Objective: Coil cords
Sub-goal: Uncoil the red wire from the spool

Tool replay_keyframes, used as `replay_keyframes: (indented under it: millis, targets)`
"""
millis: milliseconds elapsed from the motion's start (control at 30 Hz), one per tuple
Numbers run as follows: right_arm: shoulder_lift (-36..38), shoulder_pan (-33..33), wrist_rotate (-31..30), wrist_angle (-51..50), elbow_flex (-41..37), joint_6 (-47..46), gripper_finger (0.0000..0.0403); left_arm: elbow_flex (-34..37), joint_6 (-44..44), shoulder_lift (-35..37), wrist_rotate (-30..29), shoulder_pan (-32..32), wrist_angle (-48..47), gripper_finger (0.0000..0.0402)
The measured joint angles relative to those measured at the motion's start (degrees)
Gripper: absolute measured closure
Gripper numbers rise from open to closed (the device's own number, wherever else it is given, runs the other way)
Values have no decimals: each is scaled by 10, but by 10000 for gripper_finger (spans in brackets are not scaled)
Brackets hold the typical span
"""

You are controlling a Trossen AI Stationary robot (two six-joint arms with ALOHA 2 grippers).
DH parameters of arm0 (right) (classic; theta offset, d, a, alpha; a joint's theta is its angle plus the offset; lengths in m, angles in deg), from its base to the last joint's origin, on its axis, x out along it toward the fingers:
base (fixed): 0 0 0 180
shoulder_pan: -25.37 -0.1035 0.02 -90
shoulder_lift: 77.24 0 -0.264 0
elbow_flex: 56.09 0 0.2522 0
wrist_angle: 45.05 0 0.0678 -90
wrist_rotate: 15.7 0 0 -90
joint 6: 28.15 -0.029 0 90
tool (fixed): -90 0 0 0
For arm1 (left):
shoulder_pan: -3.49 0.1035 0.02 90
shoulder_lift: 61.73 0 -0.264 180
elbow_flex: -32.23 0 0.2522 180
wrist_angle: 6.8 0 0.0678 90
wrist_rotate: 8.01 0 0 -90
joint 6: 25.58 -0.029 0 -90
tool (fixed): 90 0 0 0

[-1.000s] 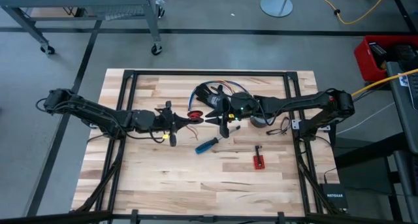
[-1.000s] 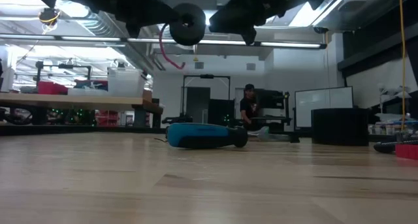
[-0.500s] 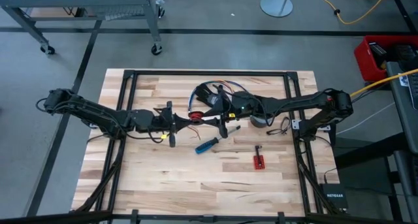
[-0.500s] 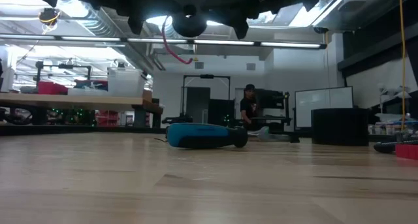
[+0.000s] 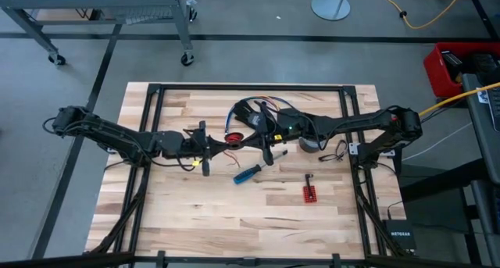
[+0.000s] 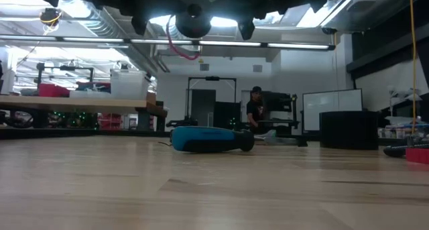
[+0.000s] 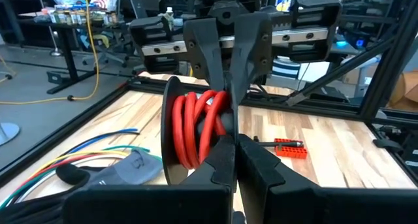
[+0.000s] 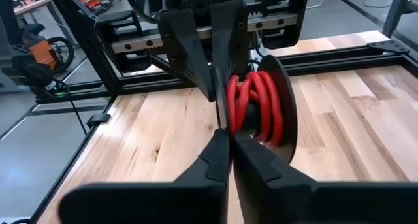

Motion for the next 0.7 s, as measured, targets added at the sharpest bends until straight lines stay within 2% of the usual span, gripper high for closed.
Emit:
replay_keyframes:
  millis: [333,700]
  targets:
    - [0,0,3,-2,0,0,396,0,2,0,-2,0,2,386]
    - [0,-1,-13,-76,0,-2,401,0,2,0,-15,0,10,311]
